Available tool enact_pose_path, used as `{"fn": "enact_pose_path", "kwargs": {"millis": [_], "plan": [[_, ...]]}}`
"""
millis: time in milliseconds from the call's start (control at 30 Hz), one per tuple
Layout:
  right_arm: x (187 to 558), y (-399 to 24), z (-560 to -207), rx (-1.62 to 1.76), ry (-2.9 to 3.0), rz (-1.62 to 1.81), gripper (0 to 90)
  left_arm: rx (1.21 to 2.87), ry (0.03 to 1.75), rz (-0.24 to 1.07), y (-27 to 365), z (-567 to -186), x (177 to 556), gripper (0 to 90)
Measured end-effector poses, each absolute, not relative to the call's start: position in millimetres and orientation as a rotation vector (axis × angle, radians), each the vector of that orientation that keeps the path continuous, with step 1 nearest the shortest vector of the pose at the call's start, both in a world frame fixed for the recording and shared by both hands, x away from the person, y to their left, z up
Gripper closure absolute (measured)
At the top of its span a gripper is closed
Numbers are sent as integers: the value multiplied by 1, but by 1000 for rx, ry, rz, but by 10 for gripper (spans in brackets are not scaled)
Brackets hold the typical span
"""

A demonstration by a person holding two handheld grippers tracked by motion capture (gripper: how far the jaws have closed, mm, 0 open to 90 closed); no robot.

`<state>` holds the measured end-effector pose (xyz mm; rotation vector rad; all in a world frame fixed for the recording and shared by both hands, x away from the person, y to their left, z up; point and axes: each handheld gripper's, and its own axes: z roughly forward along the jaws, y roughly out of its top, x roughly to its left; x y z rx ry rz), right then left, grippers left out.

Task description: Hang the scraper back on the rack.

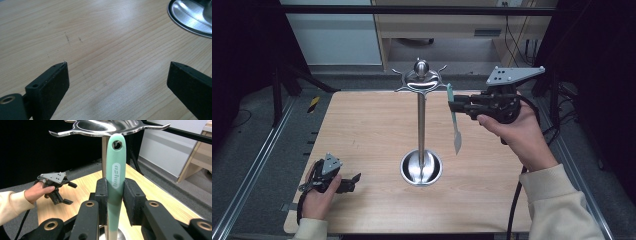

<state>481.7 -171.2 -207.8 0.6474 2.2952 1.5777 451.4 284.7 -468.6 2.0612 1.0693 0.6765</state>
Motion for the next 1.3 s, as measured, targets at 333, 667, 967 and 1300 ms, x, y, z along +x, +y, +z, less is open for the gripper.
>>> {"fn": "enact_pose_path", "kwargs": {"millis": [333, 667, 967, 1300], "plan": [[479, -171, -213, 646, 2245, 1596, 744, 2062, 1070, 675, 285, -469, 451, 40], [476, -171, -218, 636, 2186, 1605, 743, 2056, 1089, 670, 286, -470, 453, 40], [476, -171, -221, 634, 2168, 1628, 741, 2055, 1091, 669, 286, -470, 451, 40], [474, -172, -219, 636, 2167, 1624, 712, 2052, 1078, 675, 287, -468, 451, 40]]}}
